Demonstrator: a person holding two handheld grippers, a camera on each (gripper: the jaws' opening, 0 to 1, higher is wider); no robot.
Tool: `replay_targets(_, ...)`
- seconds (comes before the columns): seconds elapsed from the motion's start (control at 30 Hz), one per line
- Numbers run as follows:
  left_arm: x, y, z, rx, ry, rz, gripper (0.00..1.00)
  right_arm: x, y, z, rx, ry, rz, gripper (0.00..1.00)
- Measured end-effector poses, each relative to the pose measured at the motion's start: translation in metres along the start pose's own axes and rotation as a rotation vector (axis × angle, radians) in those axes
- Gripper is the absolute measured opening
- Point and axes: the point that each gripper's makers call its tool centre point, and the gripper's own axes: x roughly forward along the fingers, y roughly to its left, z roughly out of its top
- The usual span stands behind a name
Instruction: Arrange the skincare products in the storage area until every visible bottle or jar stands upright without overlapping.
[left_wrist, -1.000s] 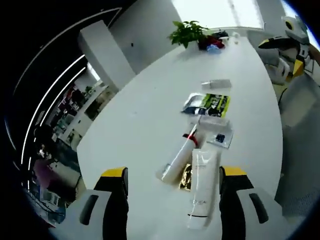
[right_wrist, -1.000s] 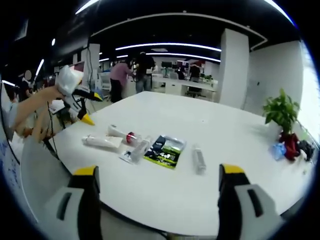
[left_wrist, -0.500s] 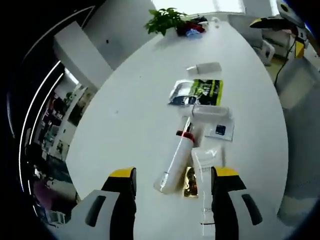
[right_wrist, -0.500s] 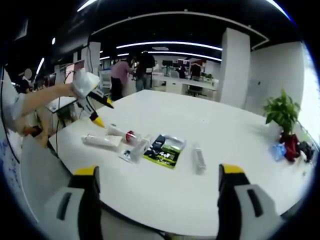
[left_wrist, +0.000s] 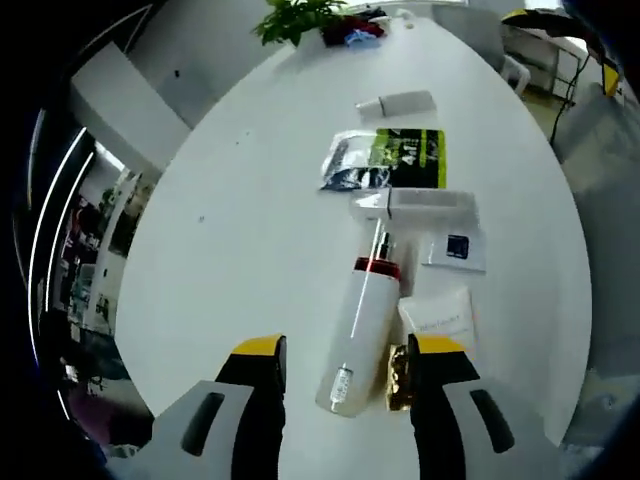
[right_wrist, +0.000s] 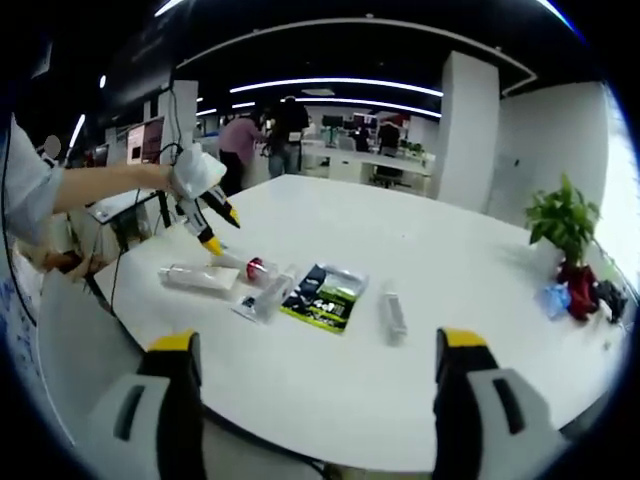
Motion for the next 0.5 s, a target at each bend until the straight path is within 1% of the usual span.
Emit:
replay_targets(0.2, 0.015, -0.003, -0.002, 0.030, 0.041, -0.042, 0.44, -0.001, -0.005, -0.003, 0.011, 0.009, -0.012, 0.98)
replay_targets(0.3, 0.023, -0.007, -0.004, 0.037, 0.065, -0.079, 0.42, -0.001, -0.007, -0.005, 0.018, 0.012, -0.020, 0.98)
replay_targets(0.4, 0.030, -0.006, -0.006, 0.063, 0.093, -0.087, 0.42, -0.001, -0.008, -0.006, 0.022, 0.015, -0.023, 0.97)
replay_targets(0.5, 0.036, -0.010, -0.007, 0.070, 0.109, -0.114, 0.42, -0.001, -0.009, -0.007, 0.023, 0.021, -0.027, 0.97)
